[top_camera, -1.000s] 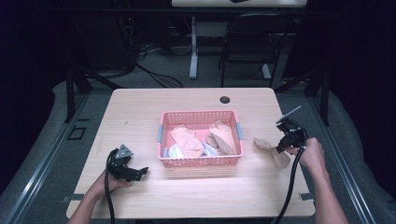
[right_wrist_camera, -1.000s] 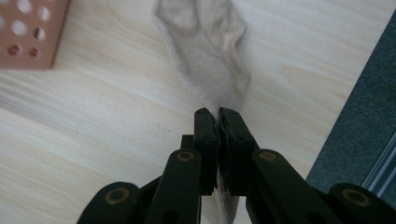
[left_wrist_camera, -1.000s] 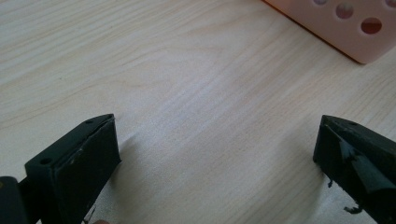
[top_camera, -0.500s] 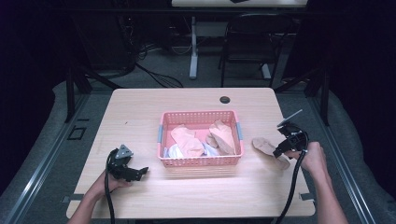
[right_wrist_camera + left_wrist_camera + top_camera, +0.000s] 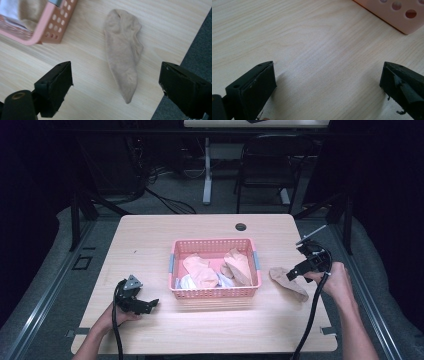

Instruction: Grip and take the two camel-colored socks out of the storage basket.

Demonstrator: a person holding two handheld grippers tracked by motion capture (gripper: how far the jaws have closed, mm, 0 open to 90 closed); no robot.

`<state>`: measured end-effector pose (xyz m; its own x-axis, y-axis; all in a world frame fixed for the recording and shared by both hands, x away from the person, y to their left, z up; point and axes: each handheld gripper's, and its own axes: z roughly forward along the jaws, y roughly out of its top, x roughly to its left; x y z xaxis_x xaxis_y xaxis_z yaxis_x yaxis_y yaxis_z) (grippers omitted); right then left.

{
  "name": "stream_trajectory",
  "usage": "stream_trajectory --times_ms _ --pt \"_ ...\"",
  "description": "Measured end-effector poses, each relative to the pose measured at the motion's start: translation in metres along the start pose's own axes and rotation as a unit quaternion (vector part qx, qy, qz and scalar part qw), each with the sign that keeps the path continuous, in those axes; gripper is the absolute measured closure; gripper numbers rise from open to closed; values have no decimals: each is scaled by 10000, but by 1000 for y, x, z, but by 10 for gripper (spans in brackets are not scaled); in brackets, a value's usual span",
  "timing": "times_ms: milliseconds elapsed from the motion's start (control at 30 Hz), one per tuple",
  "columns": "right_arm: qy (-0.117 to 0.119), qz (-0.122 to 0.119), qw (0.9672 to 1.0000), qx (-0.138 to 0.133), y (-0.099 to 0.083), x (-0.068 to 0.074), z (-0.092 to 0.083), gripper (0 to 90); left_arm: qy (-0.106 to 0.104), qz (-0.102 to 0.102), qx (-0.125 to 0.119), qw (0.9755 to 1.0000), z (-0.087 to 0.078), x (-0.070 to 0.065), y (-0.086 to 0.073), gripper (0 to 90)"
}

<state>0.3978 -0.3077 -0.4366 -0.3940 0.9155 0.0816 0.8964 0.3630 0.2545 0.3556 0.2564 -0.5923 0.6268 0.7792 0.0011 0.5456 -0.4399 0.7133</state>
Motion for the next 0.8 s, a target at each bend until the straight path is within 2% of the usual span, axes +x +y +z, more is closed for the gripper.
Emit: stream_trajectory --times_ms 233,400,600,700,800 --pt "-6 -102 9999 -129 18 16 -14 83 -2 0 2 10000 0 0 0 0" --pt "-96 -373 9993 -4 34 31 -24 61 -4 -1 1 10000 0 0 0 0" --pt "-139 -610 9980 34 52 54 -26 2 -5 -1 3 10000 0 0 0 0" --pt "-65 -635 9980 -23 59 64 -25 0 -6 1 4 10000 0 0 0 0" --pt "-71 -750 9971 83 67 71 -23 0 -9 5 1 10000 0 0 0 0"
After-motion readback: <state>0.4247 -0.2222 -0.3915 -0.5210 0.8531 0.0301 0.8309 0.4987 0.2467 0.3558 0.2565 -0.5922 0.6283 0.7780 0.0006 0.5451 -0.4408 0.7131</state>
